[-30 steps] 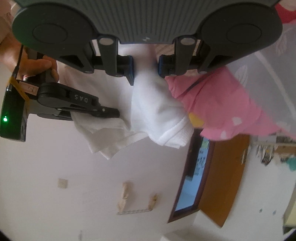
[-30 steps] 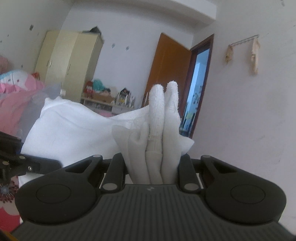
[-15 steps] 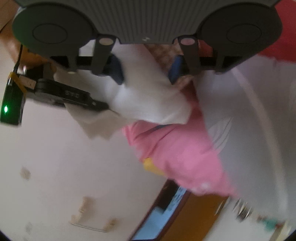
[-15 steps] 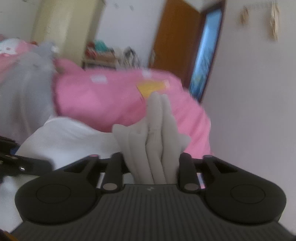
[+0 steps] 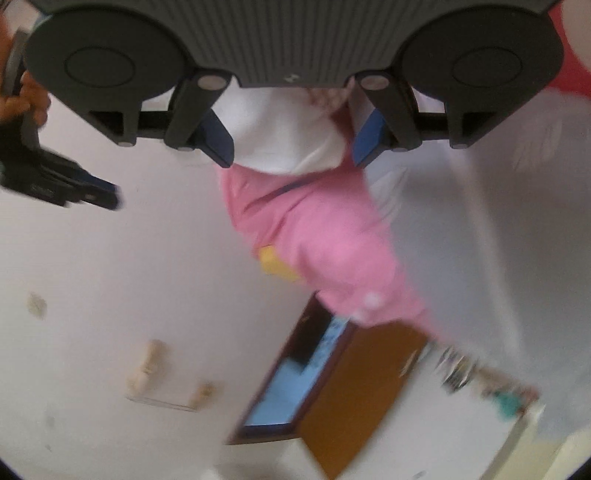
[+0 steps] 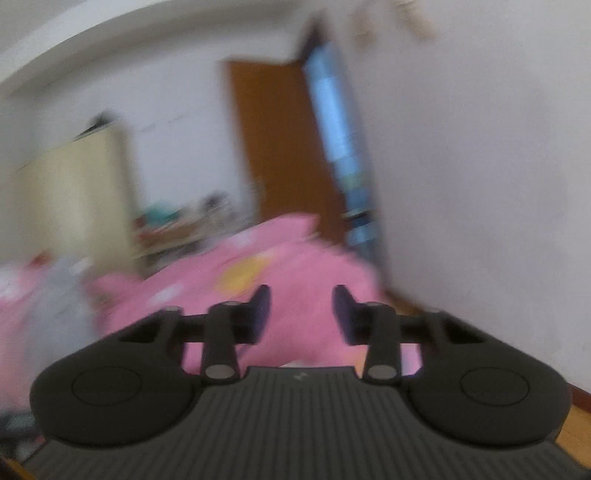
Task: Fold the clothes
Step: 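Lower the shirt onto the towel stack and open the right gripper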
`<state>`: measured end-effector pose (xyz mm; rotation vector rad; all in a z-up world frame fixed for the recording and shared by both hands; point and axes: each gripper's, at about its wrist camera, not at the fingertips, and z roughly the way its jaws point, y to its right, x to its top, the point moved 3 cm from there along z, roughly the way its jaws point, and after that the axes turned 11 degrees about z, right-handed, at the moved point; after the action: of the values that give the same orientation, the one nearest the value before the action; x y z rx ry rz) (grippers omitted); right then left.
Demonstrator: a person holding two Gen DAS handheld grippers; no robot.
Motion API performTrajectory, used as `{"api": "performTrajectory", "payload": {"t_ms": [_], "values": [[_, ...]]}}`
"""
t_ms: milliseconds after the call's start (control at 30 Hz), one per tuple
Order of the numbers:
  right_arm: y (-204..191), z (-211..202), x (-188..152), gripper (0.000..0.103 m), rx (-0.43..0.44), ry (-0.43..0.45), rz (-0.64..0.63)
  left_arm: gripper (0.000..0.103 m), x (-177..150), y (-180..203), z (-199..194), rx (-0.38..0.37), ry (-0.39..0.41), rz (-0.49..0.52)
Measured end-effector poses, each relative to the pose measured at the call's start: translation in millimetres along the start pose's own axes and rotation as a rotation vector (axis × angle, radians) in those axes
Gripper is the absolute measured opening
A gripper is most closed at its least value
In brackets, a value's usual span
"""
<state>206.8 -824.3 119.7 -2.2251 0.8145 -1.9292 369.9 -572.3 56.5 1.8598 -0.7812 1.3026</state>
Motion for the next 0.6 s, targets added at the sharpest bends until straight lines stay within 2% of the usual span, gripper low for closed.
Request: {"api": "performTrajectory", "payload": {"t_ms": [33,67,200,333,500,600], "values": [[-9,6,-4,0.020,0.028,-0.061,-0.028,0.071,0,5,3,-0.003,-0.002,0.031],[-13,14,-9,0.020,0.024,-0.108,-0.037,0.071,-1,9,5,-0.007,-0.006,0.057],[-7,49,-29,0.019,-0.056,-0.236,0.008,0.071,-2,14,21,0.014,-0.050,0.107],[3,81,-48,0.018,-0.136,-0.354,0.070,0.071,-11,3,44,0.041,-0.108,0.063],[50,88,-55,0.013,-0.181,-0.354,0.338,0.075,-23,-13,63,0.047,-0.175,-0.066],[82,68,-43,0.017,-0.224,-0.251,0.514,0.078,-27,-18,68,0.055,-0.194,-0.126]]}}
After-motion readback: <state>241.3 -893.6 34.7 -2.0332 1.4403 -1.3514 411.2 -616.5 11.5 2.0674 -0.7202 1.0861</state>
